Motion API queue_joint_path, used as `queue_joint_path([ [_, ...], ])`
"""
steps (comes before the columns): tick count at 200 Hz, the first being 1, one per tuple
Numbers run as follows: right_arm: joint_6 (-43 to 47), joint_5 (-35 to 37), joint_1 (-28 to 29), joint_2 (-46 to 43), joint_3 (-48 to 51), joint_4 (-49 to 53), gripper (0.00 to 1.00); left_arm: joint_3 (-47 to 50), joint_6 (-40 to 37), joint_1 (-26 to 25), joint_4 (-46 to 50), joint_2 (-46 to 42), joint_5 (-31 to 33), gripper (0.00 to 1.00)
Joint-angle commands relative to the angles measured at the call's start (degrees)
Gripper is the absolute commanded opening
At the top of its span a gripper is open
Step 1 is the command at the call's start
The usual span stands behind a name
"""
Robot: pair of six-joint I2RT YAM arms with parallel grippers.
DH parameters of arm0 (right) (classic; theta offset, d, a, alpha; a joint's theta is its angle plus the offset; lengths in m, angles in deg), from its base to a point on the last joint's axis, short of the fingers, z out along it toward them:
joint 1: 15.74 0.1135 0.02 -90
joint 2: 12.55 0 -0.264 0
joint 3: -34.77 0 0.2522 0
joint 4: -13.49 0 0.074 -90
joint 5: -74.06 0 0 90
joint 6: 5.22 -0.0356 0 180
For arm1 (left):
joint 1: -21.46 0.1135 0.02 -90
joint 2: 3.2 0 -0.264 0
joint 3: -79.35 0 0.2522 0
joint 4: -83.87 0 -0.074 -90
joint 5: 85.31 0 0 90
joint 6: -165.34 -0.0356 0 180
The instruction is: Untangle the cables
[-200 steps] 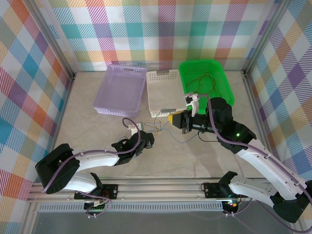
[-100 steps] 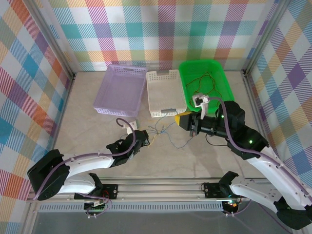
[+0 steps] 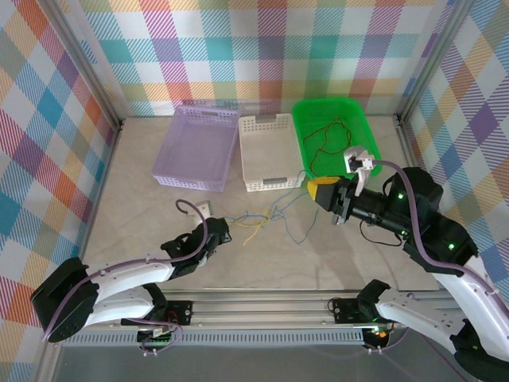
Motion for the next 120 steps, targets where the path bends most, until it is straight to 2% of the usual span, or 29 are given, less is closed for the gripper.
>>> queue_joint_path([
  [1,3.01,2.86,-0.3,-0.77,-2.94,3.41,0.0,1.7,0.81,2.38,2.98,-2.98,-0.04,0.0],
  [44,3.1,1.99,-0.3,0.35,-5.07,4.61,0.0,3.08,-0.77,4.52,2.25,-6.46,-4.51,0.0],
  [68,2.63,0.45,-0.3,1.87,-5.61,4.38,0.0,1.33,-4.18,4.44,-3.47,-4.77,-14.73,0.0],
  [77,2.61,0.23,-0.32,2.36,-5.79,4.28,0.0,-0.22,-5.22,4.25,-4.89,-2.64,-18.18,0.21],
  [89,2.75,0.21,-0.3,2.91,-6.0,4.12,0.0,-2.45,-6.48,3.0,-5.94,0.17,-20.76,0.39],
  [98,2.84,0.15,-0.32,3.34,-6.46,4.27,0.0,-3.96,-7.21,1.74,-6.01,2.05,-20.96,0.47],
  [114,3.28,0.55,-0.3,4.06,-7.76,4.93,0.0,-5.82,-8.63,-0.62,-7.3,5.2,-21.78,0.52],
  [120,3.39,0.9,-0.3,4.23,-8.18,5.28,0.0,-6.61,-9.01,-1.67,-7.64,6.43,-21.83,0.57],
])
